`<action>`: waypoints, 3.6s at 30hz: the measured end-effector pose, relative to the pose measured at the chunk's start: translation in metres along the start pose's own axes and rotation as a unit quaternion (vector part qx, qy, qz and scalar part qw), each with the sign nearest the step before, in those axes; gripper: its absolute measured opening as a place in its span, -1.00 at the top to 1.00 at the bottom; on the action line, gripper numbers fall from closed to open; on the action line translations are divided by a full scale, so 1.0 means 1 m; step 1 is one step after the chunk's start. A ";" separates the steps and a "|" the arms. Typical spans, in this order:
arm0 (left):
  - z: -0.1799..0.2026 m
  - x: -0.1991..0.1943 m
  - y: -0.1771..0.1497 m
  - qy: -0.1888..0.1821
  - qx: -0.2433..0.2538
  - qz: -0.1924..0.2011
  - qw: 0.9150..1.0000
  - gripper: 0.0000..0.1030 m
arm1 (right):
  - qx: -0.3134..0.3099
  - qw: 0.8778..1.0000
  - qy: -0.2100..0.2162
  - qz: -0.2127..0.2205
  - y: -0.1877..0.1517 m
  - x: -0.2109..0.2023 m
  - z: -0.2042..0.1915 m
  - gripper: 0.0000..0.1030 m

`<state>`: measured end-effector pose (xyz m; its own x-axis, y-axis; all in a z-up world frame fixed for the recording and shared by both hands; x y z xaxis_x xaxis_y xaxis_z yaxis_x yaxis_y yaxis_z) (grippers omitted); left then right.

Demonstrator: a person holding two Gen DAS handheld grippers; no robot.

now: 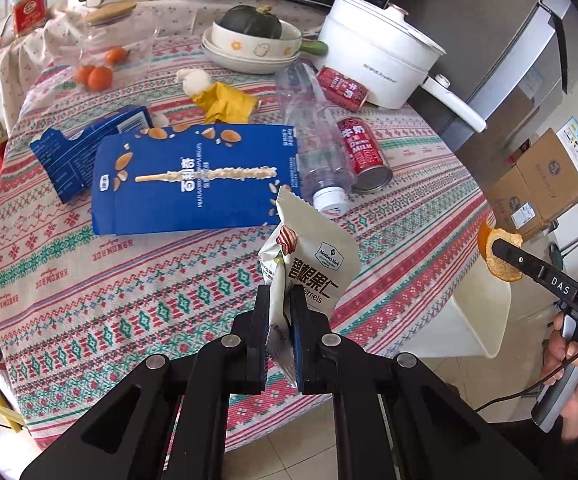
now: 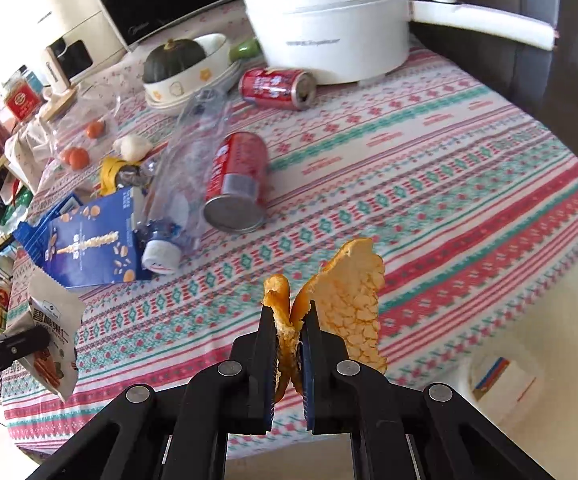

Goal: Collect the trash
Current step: 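Carry the orange peel and pecan bag with both tools over the white bin, then open the left tool to drop the pecan bag while the right tool releases the peel, then withdraw both open tools from the bin back over the table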

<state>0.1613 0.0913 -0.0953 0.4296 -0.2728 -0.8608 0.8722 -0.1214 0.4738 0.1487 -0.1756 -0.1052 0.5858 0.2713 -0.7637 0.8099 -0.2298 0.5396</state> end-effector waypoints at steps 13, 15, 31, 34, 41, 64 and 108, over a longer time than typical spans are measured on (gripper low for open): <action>0.109 0.022 0.014 -0.060 0.061 0.000 0.996 0.82 | 0.098 0.994 -0.040 -0.007 0.004 -0.049 0.113 0.85; 0.129 0.029 0.013 -0.069 0.075 -0.004 0.995 0.82 | 0.111 0.993 -0.047 -0.009 0.004 -0.055 0.128 0.85; 0.244 0.089 0.002 -0.122 0.142 -0.029 0.982 0.82 | 0.143 0.986 -0.086 -0.024 -0.020 -0.078 0.210 0.83; 0.263 0.101 0.001 -0.131 0.157 -0.025 0.979 0.82 | 0.159 0.983 -0.088 -0.029 -0.024 -0.079 0.223 0.83; 0.300 0.138 -0.005 -0.125 0.182 -0.014 0.975 0.82 | 0.184 0.978 -0.096 -0.037 -0.030 -0.077 0.242 0.82; 0.309 0.141 0.003 -0.034 0.222 0.034 0.974 -0.74 | 0.180 0.975 -0.122 -0.050 -0.039 -0.069 0.249 0.81; 0.018 0.026 0.017 0.176 0.188 0.027 0.966 -1.00 | -0.013 0.996 -0.083 -0.014 0.005 -0.029 0.059 -0.69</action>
<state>0.1828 0.0656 -0.1062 0.5828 0.0456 -0.8113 0.7283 -0.4723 0.4966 0.1343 -0.2401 -0.1013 0.5521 0.1176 -0.8254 0.8274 -0.1990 0.5251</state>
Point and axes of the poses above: each gripper's, at about its wrist camera, not at the fingertips, and x roughly the way its jaws point, z to its right, y to its top, the point moved 2 cm from there along x, roughly the way its jaws point, and after that the axes turned 8 degrees about x, right-handed, at the moved point
